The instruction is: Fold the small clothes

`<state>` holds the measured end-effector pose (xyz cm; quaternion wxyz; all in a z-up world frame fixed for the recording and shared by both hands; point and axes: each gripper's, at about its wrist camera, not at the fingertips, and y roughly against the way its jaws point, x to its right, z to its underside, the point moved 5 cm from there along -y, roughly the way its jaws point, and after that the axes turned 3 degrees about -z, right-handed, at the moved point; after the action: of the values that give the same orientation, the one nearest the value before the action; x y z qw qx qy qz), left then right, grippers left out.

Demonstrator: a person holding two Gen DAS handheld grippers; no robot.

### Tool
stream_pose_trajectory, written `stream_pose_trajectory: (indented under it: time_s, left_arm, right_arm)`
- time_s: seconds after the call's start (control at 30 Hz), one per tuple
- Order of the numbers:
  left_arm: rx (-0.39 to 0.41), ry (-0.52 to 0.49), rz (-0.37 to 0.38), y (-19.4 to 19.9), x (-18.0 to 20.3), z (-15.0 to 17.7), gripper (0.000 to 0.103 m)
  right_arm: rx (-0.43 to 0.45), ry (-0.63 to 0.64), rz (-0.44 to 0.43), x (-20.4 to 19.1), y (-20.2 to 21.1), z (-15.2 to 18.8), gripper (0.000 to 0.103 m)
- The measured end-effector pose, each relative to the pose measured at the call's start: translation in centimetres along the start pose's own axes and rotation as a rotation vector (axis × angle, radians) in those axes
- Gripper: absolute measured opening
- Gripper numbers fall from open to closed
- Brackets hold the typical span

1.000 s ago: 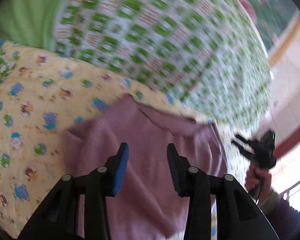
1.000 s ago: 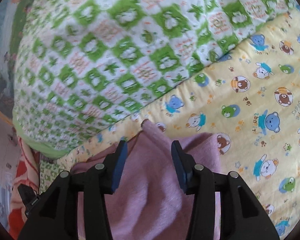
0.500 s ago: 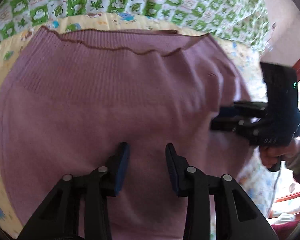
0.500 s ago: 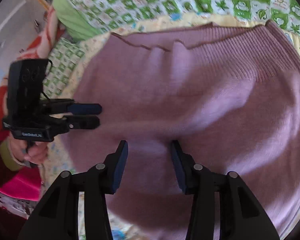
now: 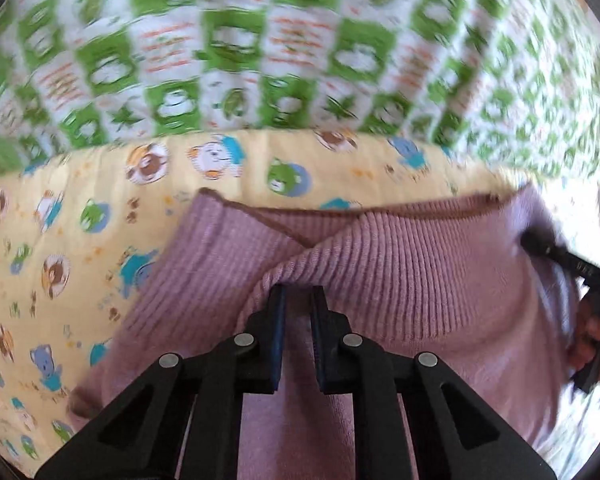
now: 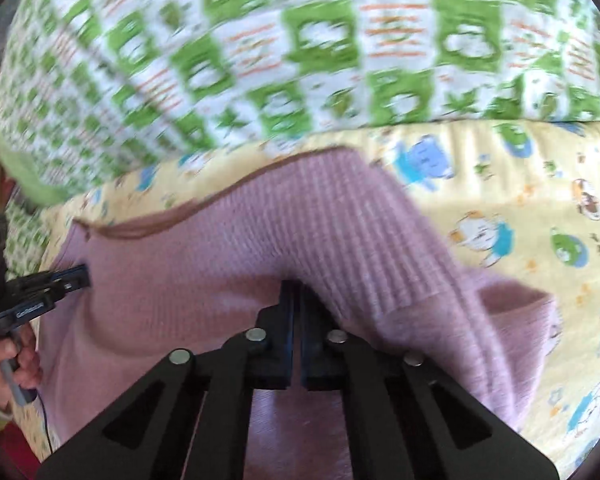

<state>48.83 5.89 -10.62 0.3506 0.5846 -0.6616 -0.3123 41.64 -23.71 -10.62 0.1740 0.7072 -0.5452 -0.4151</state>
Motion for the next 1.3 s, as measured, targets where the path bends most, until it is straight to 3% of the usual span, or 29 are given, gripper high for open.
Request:
stream_pose_trajectory:
  time_s: [0.17,0.23,0.3,0.4,0.53,0.63,0.7,0.8,0.87,0.93,1.03,1.1,1.23,1.3]
  left_arm:
    - [0.011,0.015,-0.043,1.4,-3.2,1.5,0.014]
    - [0.006,0.058,-0.060,2.3,-4.4,2.1,0.025]
    - [0.022,0.107,-0.042,3.4,-5.5,2.3,0.022]
    - [0.046,0.088,-0.042,4.4,-4.7,1.6,0.033]
    - [0.032,0.017,-0.023,2.9,-0.8,-0.1,0.035]
    - [-0.012,-0.055,-0.183,0.0,0.2,-1.1,0.037]
    - [-0.022,-0.025,-0.195,-0.9,-0.7,-1.6,0.037]
    - [-0.018,0.049,-0.277,-1.0,-3.3,-2.3,0.036]
    - [-0.023,0.101,-0.309,-0.7,-5.2,-2.1,0.042]
    - [-0.031,0.119,-0.313,-0.5,-6.3,-1.5,0.048]
    - [-0.014,0.155,-0.294,1.3,-6.8,-0.8,0.048]
    - [0.007,0.172,-0.279,2.9,-6.3,-0.2,0.045]
    - [0.059,0.167,-0.141,7.3,-2.7,2.6,0.046]
    - [0.057,0.157,-0.092,8.6,-0.6,4.7,0.046]
  right_arm:
    - [0.059,-0.075,0.030,2.2,2.4,-0.2,0.000]
    - [0.065,-0.102,0.025,3.7,3.5,-0.1,0.000]
    - [0.067,-0.095,0.063,4.1,4.2,-0.1,0.002]
    - [0.083,-0.103,0.036,3.5,5.5,-0.2,0.006]
    - [0.059,-0.054,-0.051,1.0,5.7,0.2,0.006]
    - [0.015,-0.008,-0.068,-0.5,4.3,0.7,0.006]
    - [0.008,0.011,0.035,0.4,3.3,0.6,0.006]
    - [0.039,-0.069,0.068,3.6,3.5,0.2,0.005]
    - [0.055,-0.109,0.085,5.3,3.9,-0.1,0.004]
    - [0.051,-0.121,0.058,5.4,4.2,-0.1,0.004]
    - [0.072,-0.112,0.093,5.4,6.3,0.0,0.006]
    - [0.079,-0.132,0.045,4.6,7.3,0.4,0.008]
    - [0.059,-0.115,-0.050,2.9,10.1,3.4,0.014]
    - [0.032,-0.100,-0.094,2.0,11.4,5.6,0.027]
